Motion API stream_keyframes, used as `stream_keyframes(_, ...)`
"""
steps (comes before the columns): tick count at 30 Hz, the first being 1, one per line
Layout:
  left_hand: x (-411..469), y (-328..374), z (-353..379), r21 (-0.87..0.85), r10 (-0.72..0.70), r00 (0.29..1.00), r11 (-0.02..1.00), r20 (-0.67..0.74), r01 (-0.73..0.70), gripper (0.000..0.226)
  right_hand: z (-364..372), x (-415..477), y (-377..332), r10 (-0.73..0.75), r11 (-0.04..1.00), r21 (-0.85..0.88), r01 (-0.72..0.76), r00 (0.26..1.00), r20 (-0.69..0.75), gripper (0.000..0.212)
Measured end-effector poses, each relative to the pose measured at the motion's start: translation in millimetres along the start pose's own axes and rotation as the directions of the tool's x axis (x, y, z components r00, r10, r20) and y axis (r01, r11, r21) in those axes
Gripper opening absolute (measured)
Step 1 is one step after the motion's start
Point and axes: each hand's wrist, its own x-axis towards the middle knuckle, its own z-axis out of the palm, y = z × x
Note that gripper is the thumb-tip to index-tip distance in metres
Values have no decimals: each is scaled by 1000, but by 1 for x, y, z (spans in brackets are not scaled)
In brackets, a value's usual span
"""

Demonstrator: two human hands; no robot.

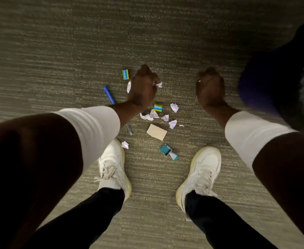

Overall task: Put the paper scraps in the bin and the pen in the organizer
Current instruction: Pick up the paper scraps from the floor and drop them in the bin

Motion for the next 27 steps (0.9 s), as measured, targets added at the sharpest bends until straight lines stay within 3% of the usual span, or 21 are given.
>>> stream_keyframes(4,-21,48,-26,-30,-21,999,999,39,22,23,-32,-49,-6,-16,1000,17,16,1000,3,16)
stream_keyframes(9,-36,123,-64,-72,-79,993,994,92,86,21,-93,-94,-8,70,945,318,-69,998,8,20)
stream_keyframes(15,-52,197,-106,-124,-5,1000,992,22,7,19,-188,-136,0,105,931,353,-93,994,-15,21)
stream_keyframes(20,-48,266,-123,-108,22,999,994,40,-17,21,-230,-150,45,232,882,435,-179,970,-72,13)
stream_keyframes(27,-31,363,-95,-228,23,997,974,67,-8,20,-262,-141,117,511,780,460,-425,856,-74,21)
